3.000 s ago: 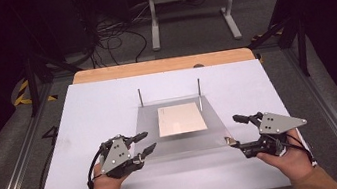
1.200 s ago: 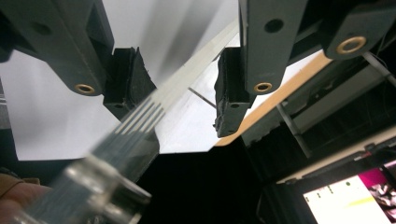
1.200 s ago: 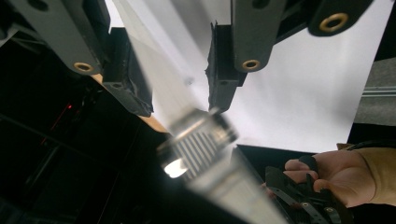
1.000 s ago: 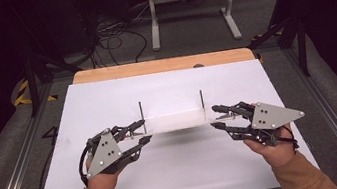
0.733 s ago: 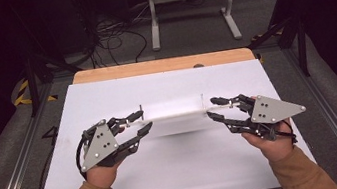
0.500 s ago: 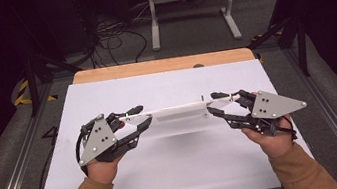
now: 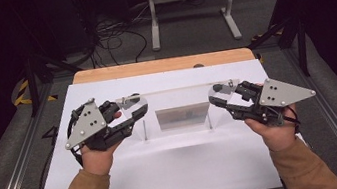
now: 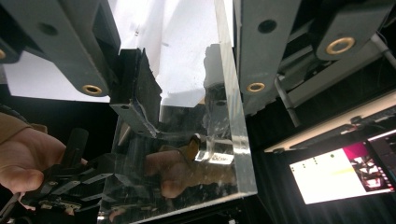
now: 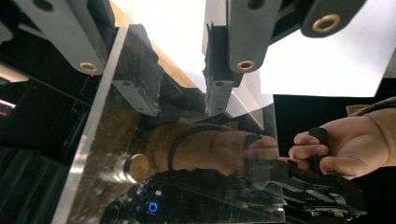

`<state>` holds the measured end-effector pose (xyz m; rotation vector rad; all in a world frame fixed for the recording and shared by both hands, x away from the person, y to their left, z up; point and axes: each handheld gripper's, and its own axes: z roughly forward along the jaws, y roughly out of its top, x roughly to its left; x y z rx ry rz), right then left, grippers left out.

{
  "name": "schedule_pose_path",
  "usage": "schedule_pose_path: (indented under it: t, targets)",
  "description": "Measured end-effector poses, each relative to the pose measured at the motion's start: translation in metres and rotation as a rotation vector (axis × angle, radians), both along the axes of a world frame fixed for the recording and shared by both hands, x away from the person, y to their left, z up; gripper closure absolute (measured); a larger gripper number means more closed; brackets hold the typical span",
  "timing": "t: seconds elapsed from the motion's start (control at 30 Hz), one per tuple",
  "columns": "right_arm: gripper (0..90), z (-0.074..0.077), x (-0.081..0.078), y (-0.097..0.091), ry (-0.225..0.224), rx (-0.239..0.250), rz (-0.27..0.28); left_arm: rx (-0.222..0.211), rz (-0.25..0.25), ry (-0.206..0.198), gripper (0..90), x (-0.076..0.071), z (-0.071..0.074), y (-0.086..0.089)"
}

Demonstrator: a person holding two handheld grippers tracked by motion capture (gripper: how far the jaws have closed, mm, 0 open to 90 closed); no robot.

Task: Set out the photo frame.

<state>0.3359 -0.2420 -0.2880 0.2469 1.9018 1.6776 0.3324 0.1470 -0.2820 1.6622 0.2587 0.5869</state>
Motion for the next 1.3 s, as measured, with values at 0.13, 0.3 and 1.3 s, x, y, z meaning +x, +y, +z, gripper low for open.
schedule_pose_path:
  t: [0.13,0.3,1.3]
  targets:
    - [64.4,0.007,-0.007,0.001,0.016,-0.003,-0.006,-0.004,-0.019,0.027,62.8,-0.001,0.007,0.001]
    - [65.3,0.014,-0.010,-0.001,0.102,0.028,0.004,-0.008,-0.031,0.105,62.7,0.002,0.015,0.000]
    - [52.9,0.012,0.023,0.002,0.179,0.051,-0.089,-0.088,0.012,0.245,54.1,0.039,0.011,-0.008]
